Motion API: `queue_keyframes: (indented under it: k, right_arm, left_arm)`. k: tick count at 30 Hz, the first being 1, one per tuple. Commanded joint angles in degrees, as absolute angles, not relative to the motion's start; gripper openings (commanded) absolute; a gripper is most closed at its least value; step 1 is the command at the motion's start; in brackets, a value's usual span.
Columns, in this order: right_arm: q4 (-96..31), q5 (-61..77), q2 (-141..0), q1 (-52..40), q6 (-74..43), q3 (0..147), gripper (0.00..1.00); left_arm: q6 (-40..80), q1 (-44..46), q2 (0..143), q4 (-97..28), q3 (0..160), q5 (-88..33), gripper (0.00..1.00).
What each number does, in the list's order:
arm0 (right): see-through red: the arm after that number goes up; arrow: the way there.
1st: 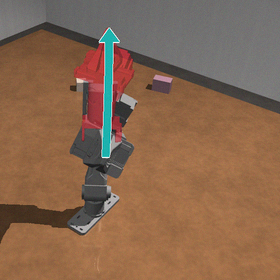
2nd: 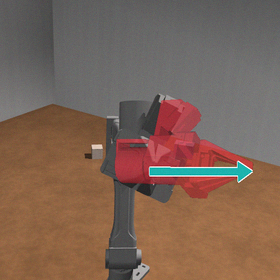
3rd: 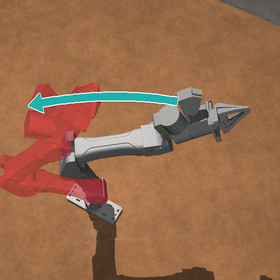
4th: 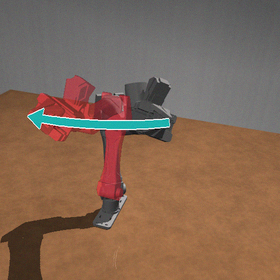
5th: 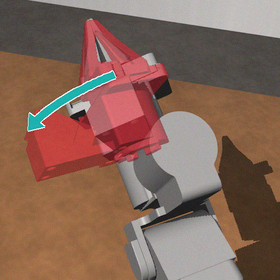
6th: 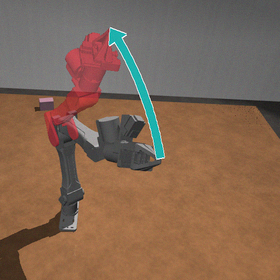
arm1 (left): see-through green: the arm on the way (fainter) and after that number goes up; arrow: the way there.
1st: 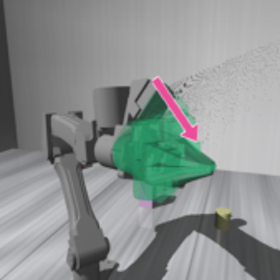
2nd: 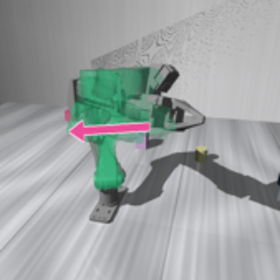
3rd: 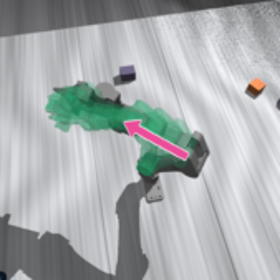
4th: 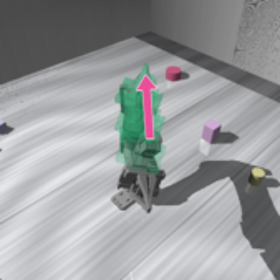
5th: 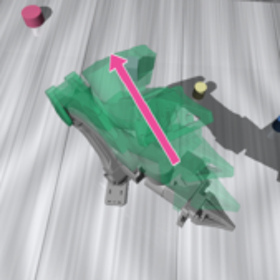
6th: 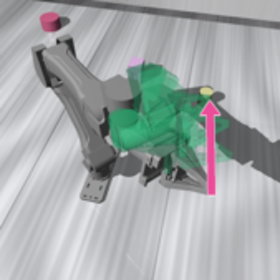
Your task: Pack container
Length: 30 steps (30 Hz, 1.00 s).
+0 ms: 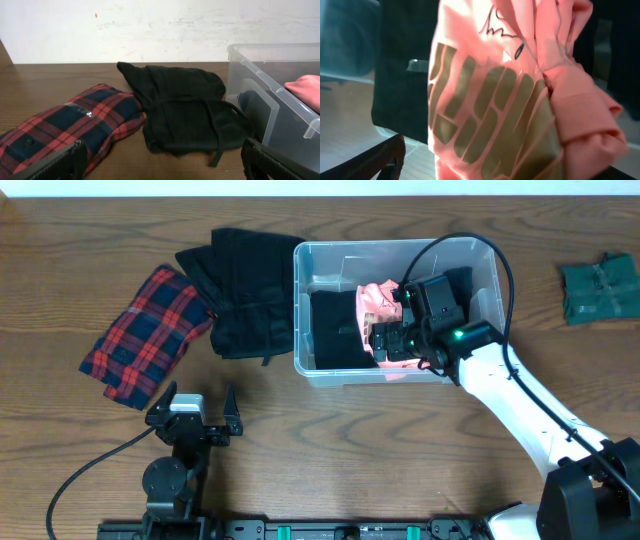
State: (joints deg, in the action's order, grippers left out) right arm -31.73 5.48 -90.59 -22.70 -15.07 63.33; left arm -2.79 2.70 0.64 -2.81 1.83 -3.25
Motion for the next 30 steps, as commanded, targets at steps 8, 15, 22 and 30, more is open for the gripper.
queue_keyframes:
  k: [8,15,22,30]
  right_arm:
    - [-37.7,4.3,-90.3,-23.0,-10.0,74.0,0.94]
    - [-38.1,4.3,-90.3,-23.0,-9.6,74.1,0.95]
    - [-41.8,4.3,-90.3,-23.3,-9.5,74.1,0.75]
    - [-51.2,1.1,-90.3,-23.3,-3.0,74.1,0.89]
  left_arm:
    - [-2.3,2.9,0.7,-3.7,0.3,-3.5,0.98]
    - [-2.3,2.9,0.7,-3.7,0.3,-3.5,0.98]
    - [-2.3,2.9,0.7,-3.7,0.3,-3.5,0.98]
    - [-2.3,2.9,0.7,-3.7,0.3,-3.5,0.98]
